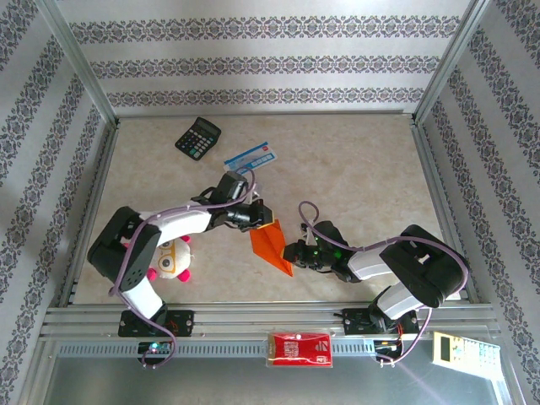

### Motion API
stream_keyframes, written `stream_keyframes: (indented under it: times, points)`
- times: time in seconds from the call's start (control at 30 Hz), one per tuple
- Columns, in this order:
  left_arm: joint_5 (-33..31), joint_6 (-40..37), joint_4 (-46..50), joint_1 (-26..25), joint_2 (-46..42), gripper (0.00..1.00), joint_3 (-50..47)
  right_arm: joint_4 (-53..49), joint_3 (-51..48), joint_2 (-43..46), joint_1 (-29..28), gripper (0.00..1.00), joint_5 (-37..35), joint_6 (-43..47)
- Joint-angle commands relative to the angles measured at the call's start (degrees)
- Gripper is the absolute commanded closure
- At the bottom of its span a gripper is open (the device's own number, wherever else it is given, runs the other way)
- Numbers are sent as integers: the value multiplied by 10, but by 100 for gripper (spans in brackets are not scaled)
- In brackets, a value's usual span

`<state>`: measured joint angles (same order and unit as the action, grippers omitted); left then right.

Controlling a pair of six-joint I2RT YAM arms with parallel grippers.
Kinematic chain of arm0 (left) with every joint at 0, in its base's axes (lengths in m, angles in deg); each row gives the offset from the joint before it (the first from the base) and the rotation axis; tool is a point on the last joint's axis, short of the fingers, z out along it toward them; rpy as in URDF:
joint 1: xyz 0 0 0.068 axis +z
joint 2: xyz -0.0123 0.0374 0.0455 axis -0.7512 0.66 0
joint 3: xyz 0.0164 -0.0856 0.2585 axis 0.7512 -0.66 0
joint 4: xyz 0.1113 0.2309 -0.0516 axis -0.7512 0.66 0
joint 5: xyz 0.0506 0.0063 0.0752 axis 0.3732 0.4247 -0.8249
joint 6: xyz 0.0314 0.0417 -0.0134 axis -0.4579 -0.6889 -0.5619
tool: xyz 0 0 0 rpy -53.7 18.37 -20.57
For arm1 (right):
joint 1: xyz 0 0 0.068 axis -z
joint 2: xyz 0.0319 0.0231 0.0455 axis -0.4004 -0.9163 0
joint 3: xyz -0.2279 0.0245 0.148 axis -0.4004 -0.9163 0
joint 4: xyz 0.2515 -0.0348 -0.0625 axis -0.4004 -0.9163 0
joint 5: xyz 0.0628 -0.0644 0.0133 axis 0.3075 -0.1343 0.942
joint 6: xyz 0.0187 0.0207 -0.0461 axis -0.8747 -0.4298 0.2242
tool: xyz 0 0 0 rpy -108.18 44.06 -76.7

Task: Fold a paper plane with a square sheet of paper (pick it up from the middle)
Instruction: Fourth fold the wing at the center of the table.

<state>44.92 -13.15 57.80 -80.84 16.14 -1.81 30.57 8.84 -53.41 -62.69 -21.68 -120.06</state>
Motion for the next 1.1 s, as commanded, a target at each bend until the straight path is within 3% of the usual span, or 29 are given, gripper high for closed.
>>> stream_keyframes:
  times: [0.0,0.23,1.07]
  points:
    - [-4,-2,12,4,-41,90,-37,-12,-11,-17,7,100,-23,-3]
    - [-4,22,-20,-5,-44,92,-82,-10,-10,-18,10,100,-21,-4]
    - [27,3,-38,-19,77,91,1,-10,-8,-20,11,100,-17,-3]
